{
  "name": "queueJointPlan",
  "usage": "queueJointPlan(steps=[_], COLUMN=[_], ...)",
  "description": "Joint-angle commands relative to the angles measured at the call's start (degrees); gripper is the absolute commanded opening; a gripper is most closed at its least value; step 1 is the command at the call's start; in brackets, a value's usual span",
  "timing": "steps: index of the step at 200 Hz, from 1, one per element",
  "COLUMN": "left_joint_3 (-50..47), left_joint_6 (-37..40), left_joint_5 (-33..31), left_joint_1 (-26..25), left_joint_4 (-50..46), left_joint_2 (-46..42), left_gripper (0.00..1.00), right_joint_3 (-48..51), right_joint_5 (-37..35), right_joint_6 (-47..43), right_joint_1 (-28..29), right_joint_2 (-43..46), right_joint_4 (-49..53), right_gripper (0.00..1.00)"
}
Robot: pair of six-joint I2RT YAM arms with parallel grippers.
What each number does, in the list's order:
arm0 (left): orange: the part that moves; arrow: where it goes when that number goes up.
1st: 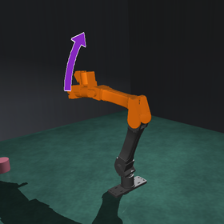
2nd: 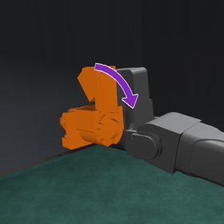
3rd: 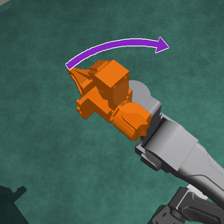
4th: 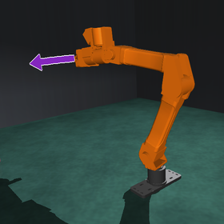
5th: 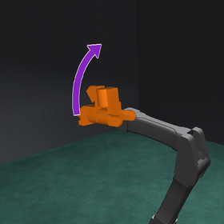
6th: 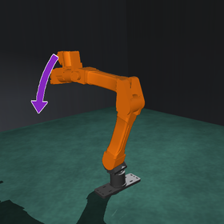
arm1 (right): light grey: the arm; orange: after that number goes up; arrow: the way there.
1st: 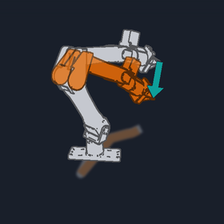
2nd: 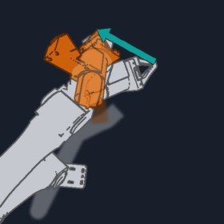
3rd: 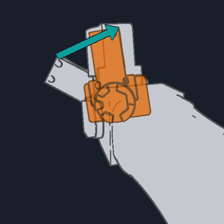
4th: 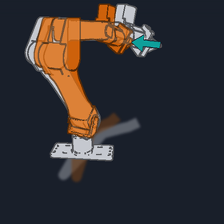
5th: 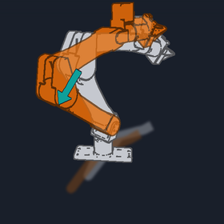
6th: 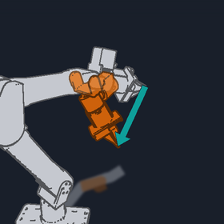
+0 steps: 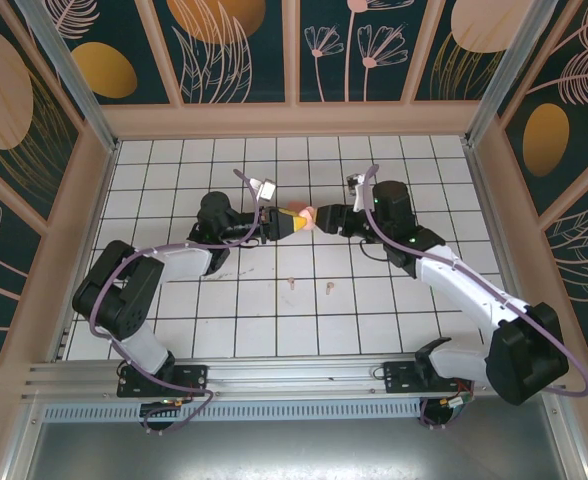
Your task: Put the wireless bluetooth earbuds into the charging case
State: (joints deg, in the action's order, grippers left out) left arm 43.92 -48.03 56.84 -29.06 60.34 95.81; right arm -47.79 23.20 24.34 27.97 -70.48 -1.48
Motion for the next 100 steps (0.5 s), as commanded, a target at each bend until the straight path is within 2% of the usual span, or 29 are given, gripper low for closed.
queueJointPlan(steps=[1, 32, 55, 79, 100], left_joint_3=[0.1, 0.0, 0.0, 0.1, 0.2], left_joint_6=[0.9, 1.1, 1.2, 0.5, -0.2], left_joint_5=[2.3, 2.2, 2.3, 2.3, 2.3], left_joint_1=[-0.5, -0.5, -0.5, -0.5, -0.5], left_joint_4=[3.3, 3.3, 3.3, 4.2, 5.0], left_joint_2=[-3.3, -3.4, -3.4, -3.2, -3.3], left_gripper=[0.0, 0.0, 0.0, 0.0, 0.0], right_joint_3=[1.9, 3.3, 4.7, 5.4, 5.3], right_joint_5=[-1.6, 1.1, 7.1, 13.0, 14.0], right_joint_6=[0.0, -0.1, -0.3, 0.8, 1.9], right_joint_1=[-2.6, -3.9, -3.9, -3.7, -3.2], right_joint_2=[0.5, 5.6, 8.5, 9.2, 8.3], right_joint_4=[1.0, 2.5, 1.5, -1.9, -4.2], right_gripper=[0.61, 0.61, 0.61, 0.6, 0.56])
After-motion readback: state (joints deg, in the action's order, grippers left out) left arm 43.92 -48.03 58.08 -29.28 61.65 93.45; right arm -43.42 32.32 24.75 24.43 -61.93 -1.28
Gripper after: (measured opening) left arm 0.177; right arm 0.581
